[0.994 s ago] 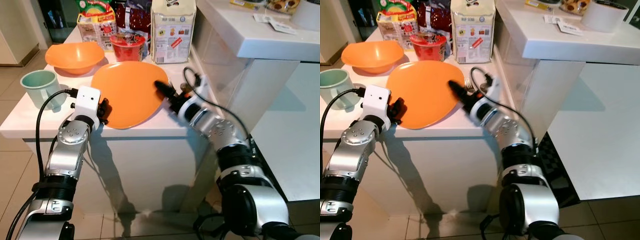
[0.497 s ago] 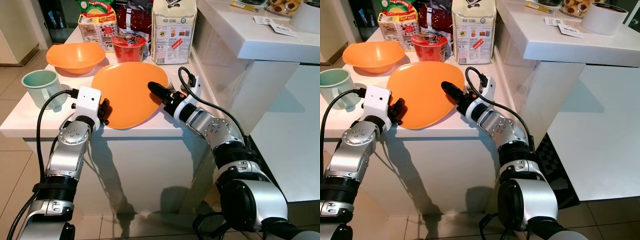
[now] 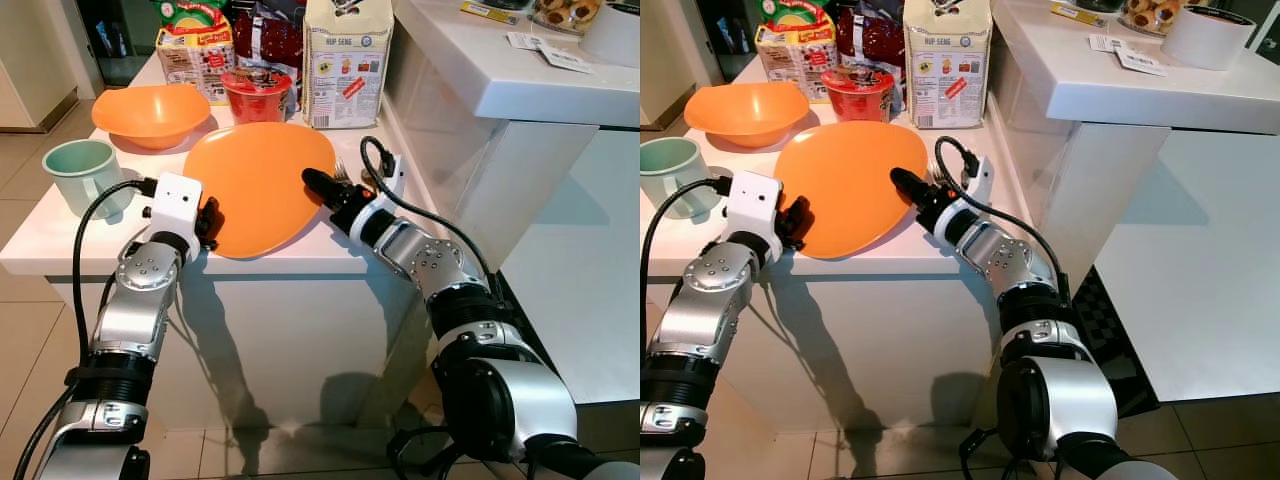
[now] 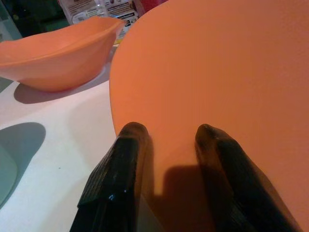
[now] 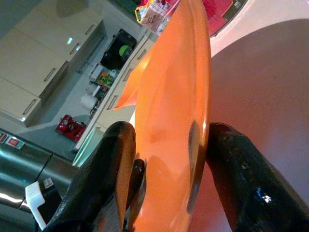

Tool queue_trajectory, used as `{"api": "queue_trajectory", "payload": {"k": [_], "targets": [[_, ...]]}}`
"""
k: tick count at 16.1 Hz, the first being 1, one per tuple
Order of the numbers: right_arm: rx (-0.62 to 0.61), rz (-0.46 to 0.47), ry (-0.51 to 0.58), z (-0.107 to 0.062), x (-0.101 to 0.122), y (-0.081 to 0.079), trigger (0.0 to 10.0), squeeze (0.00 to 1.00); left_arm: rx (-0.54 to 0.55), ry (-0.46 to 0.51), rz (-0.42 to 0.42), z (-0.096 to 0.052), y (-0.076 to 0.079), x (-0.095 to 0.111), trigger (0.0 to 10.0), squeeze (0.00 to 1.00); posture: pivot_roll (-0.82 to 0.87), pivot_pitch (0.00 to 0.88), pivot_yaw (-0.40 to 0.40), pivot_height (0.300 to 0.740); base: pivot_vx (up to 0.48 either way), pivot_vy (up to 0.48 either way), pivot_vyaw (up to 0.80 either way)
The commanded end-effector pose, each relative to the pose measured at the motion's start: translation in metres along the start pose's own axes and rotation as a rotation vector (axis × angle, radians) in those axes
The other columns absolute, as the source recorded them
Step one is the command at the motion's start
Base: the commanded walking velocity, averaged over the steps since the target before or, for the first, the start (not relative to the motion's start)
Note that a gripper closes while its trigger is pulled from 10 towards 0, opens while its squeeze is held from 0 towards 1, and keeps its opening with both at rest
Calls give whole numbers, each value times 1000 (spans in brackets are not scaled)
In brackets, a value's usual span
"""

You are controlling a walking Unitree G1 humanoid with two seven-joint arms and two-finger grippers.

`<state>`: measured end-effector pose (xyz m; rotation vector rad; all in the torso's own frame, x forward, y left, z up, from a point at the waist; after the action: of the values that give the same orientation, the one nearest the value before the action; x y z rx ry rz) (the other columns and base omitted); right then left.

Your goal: Setting the table

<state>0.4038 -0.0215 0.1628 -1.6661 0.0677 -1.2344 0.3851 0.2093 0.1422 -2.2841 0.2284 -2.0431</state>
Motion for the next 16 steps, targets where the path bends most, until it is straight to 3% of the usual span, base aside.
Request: {"api": "queue_trajectory", "payload": {"k": [1, 10, 16], "targets": [[15, -11, 21, -1, 7, -1, 0, 0, -24, -118, 2, -4, 9, -32, 10000, 0, -43, 0, -87, 740, 0, 0, 0], [-7, -41, 33, -2, 9, 4, 0, 0, -27, -109, 0, -3, 11, -31, 10000, 0, -44, 0, -91, 740, 0, 0, 0], [-48, -46, 167, -8, 38, 2, 0, 0, -124, 125, -85, -2, 38, 28, 10000, 0, -33, 0, -82, 740, 0, 0, 0]]}}
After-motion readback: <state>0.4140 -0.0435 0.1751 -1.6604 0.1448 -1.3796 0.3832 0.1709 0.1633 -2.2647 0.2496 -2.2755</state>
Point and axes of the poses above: a point about 5 cm out from each wrist's last joint towards the gripper, its own z axis pointing out of the wrist towards the gripper, its own x axis along the axis of the wrist's last joint, y = z × x, the point moved 4 cm from there along z, pointing out of the wrist towards the gripper, and after that the axes turned 9 degrees about -z, right-handed, at the moved point
